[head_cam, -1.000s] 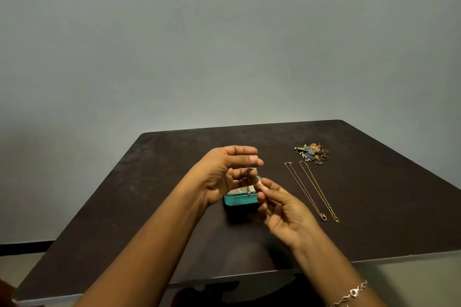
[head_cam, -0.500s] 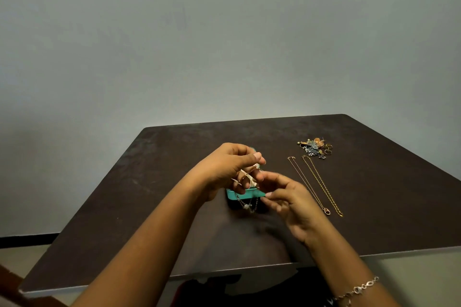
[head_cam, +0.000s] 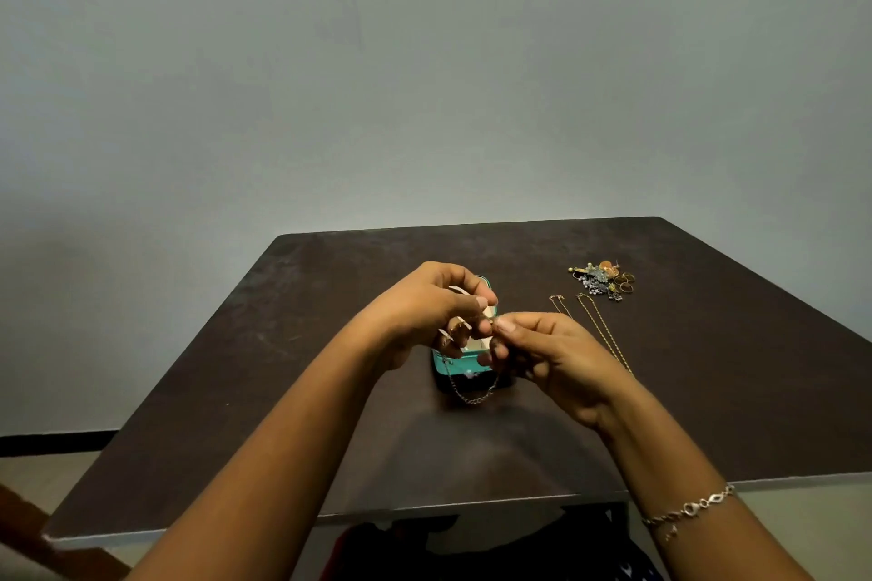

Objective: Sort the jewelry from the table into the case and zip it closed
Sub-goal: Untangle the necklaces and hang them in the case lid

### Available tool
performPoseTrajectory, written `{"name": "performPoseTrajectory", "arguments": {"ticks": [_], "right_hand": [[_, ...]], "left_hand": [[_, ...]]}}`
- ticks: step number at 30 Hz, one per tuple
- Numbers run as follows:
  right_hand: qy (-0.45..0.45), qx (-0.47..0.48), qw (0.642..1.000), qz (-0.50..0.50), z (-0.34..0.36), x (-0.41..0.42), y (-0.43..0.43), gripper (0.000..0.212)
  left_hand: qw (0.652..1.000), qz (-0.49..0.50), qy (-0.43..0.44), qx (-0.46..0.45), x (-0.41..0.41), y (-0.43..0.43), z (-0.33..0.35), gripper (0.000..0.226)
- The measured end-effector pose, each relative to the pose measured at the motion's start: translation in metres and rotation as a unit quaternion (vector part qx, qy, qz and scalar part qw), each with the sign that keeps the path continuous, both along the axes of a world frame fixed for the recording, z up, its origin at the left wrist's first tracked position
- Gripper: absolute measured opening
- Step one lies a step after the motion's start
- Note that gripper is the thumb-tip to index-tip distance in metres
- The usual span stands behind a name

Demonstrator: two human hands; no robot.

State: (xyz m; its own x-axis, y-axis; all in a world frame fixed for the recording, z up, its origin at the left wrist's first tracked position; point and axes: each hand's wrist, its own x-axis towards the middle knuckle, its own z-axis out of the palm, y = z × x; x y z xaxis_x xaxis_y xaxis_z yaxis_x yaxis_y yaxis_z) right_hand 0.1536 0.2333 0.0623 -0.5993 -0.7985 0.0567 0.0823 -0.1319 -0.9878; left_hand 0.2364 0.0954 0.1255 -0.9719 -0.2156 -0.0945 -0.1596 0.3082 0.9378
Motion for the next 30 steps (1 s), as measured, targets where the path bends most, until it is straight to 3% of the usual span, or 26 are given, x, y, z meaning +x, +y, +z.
{"name": "performPoseTrajectory", "arguments": {"ticks": [3, 8, 15, 18, 21, 24, 26, 30], "right_hand": [[-0.025, 0.008, 1.0, -0.015, -0.003, -0.001, 0.002, 0.018], [-0.067, 0.0, 0.997, -0.04, -0.007, -0.003, 0.006, 0.021], [-0.203, -0.098, 0.973, -0.045, -0.008, -0.009, 0.011, 0.028], [-0.223, -0.118, 0.967, -0.03, -0.012, -0.011, 0.009, 0.045], [-0.225, -0.104, 0.967, -0.05, -0.017, -0.009, 0.008, 0.049], [-0.197, -0.075, 0.977, -0.039, -0.021, -0.005, 0.008, 0.029], [-0.195, -0.062, 0.978, -0.046, -0.021, -0.002, 0.007, 0.009], [-0.181, -0.043, 0.982, -0.035, -0.024, -0.003, 0.007, 0.015]], "left_hand": [[1.0, 0.001, 0.001, -0.003, 0.0, -0.004, 0.001, 0.006], [0.999, -0.015, -0.014, -0.036, 0.0, -0.01, 0.0, 0.015], [0.992, -0.064, -0.062, -0.085, 0.004, -0.008, 0.001, 0.014], [0.997, -0.055, -0.043, -0.044, 0.002, -0.008, 0.001, 0.019], [0.998, -0.025, -0.006, 0.065, 0.001, -0.009, 0.002, 0.024], [0.987, -0.006, 0.024, 0.158, 0.001, -0.011, 0.002, 0.023], [0.984, 0.005, 0.036, 0.175, 0.001, -0.011, 0.002, 0.021], [0.991, 0.024, 0.043, 0.126, -0.001, -0.008, 0.001, 0.019]]}}
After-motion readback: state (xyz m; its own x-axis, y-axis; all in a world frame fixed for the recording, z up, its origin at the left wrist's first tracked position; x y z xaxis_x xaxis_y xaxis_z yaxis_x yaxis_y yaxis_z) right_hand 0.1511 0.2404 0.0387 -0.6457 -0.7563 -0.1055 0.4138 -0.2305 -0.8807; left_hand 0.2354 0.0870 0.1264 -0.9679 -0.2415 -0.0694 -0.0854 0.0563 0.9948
